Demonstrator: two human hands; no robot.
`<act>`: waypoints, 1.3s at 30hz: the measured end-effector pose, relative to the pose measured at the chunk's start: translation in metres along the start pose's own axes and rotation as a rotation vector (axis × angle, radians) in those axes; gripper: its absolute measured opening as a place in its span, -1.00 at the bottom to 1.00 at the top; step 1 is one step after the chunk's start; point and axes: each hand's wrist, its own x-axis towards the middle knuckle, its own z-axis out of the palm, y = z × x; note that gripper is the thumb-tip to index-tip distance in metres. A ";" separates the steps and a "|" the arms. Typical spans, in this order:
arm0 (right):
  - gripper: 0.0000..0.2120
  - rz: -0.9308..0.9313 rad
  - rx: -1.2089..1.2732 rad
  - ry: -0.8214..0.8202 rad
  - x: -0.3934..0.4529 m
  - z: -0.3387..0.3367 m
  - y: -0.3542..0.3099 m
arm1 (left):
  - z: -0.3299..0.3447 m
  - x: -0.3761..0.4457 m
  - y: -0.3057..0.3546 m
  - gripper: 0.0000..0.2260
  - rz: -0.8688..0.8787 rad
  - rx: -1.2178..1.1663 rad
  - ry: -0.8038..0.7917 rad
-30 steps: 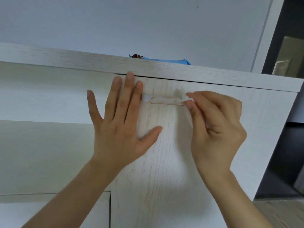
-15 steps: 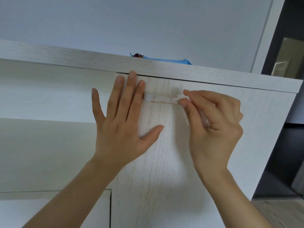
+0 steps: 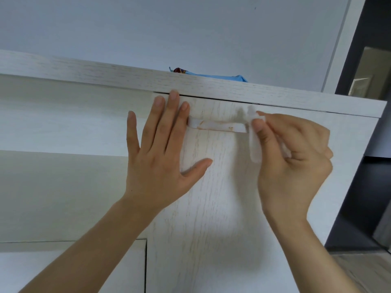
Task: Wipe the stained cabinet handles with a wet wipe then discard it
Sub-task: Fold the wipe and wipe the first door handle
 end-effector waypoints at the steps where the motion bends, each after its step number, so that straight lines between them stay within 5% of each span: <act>1: -0.92 -0.017 -0.006 -0.008 -0.001 0.001 0.000 | 0.000 0.000 0.000 -0.26 -0.001 0.003 -0.003; 6: -0.90 -0.174 -0.063 -0.071 -0.001 0.010 0.000 | 0.000 0.000 0.001 -0.26 -0.002 0.007 0.004; 16: -0.90 -0.081 -0.038 -0.086 0.000 0.007 -0.002 | -0.001 0.002 -0.001 -0.28 0.015 -0.037 0.022; 31: -0.87 -0.184 -0.042 -0.139 0.002 0.009 -0.001 | -0.001 0.001 -0.006 -0.30 0.047 0.009 0.020; 39: -0.89 -0.155 -0.012 -0.039 -0.005 0.009 0.000 | -0.001 0.001 -0.005 -0.30 0.042 -0.019 0.009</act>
